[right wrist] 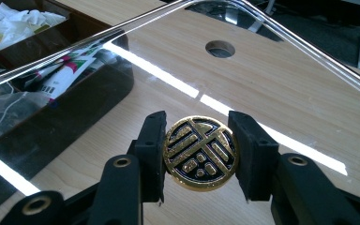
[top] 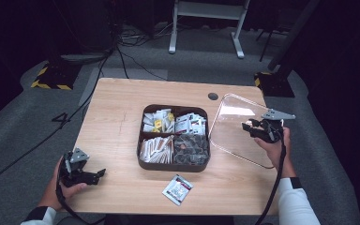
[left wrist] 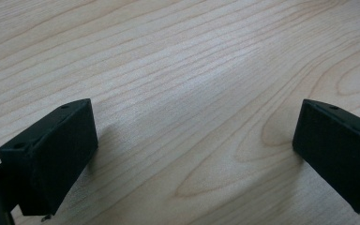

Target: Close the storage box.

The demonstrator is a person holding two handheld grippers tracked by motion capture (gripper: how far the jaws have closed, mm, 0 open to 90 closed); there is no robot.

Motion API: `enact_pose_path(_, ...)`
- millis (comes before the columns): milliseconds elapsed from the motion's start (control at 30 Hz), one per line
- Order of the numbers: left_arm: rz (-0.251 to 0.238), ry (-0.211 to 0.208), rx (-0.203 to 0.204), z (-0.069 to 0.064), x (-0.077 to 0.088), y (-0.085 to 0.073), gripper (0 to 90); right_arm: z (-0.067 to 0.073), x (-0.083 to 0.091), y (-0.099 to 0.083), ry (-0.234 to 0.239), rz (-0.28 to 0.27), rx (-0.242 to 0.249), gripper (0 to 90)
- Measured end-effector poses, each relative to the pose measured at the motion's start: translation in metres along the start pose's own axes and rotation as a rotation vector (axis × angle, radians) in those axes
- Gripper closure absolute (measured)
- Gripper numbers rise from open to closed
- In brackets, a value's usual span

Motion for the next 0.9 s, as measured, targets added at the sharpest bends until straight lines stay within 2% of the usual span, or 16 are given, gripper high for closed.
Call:
enact_pose_path(433,0.001,-0.001,0.0,0.0,0.0,0.0,0.5,0.016,0.005,0.019,0.015,-0.022,0.029,59.2)
enact_pose_path(900,0.001,-0.001,0.0,0.0,0.0,0.0,0.5,0.036,0.001,0.036,0.036,-0.032,0.065,59.2)
Point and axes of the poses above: each handheld gripper's, and its own axes: x roughly backward along the jaws, y roughly out of its top, z roughly to its left, the point moved 6 cm from there along -x, roughly forward along the jaws, and after that the axes turned 15 degrees about z, right-handed, at the moved point
